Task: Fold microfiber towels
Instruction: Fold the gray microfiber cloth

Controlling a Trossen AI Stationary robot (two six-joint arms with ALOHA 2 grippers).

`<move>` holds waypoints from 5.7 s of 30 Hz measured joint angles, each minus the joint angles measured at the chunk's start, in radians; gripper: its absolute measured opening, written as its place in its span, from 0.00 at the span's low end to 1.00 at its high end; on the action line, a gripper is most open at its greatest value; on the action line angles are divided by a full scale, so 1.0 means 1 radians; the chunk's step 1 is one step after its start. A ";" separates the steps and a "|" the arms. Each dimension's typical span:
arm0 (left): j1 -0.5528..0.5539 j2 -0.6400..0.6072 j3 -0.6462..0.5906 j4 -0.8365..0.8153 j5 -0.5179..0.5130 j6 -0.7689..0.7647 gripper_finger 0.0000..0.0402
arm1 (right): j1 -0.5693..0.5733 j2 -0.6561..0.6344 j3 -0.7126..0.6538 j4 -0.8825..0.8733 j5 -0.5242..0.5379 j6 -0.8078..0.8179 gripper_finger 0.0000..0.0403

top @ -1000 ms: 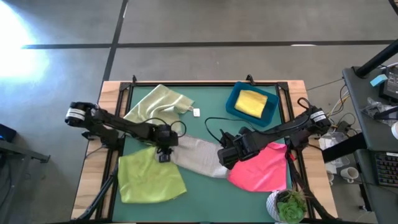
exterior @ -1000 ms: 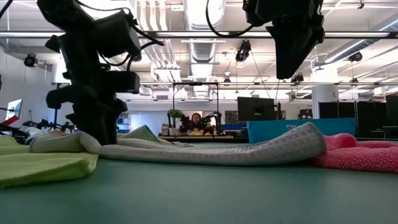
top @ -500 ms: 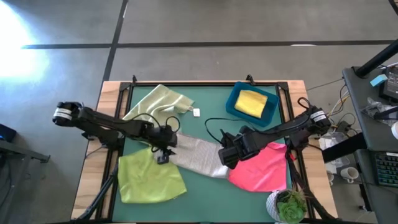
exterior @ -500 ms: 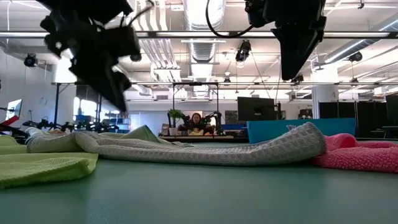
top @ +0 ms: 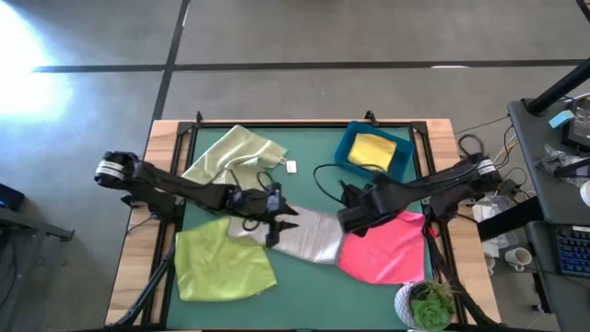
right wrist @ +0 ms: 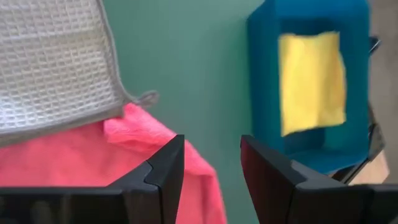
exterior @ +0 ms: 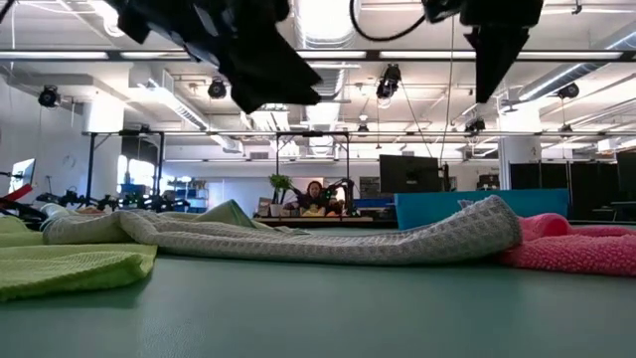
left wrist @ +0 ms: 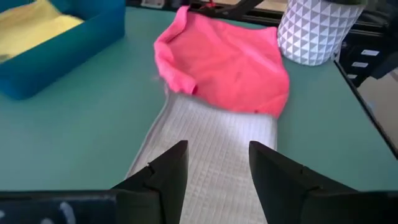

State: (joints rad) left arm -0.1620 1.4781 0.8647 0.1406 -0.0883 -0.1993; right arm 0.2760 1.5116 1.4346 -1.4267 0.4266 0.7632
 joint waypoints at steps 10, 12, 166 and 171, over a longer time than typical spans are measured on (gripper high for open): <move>-0.040 0.315 0.236 -0.025 0.000 -0.001 0.38 | -0.006 -0.221 -0.180 0.180 0.014 -0.137 0.37; -0.059 0.363 0.281 -0.018 0.000 -0.002 0.38 | -0.006 -0.261 -0.236 0.228 0.013 -0.145 0.37; -0.556 0.395 0.631 -0.567 -0.046 -0.798 0.00 | 0.194 0.206 -0.066 0.974 -0.716 -0.544 0.02; -0.564 0.381 0.697 -0.575 -0.051 -0.871 0.00 | 0.233 0.193 0.033 0.833 -0.654 -0.525 0.02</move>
State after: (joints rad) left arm -0.7258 1.8591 1.5621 -0.4345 -0.1394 -1.0701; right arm 0.5090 1.7051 1.4678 -0.5936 -0.2277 0.2383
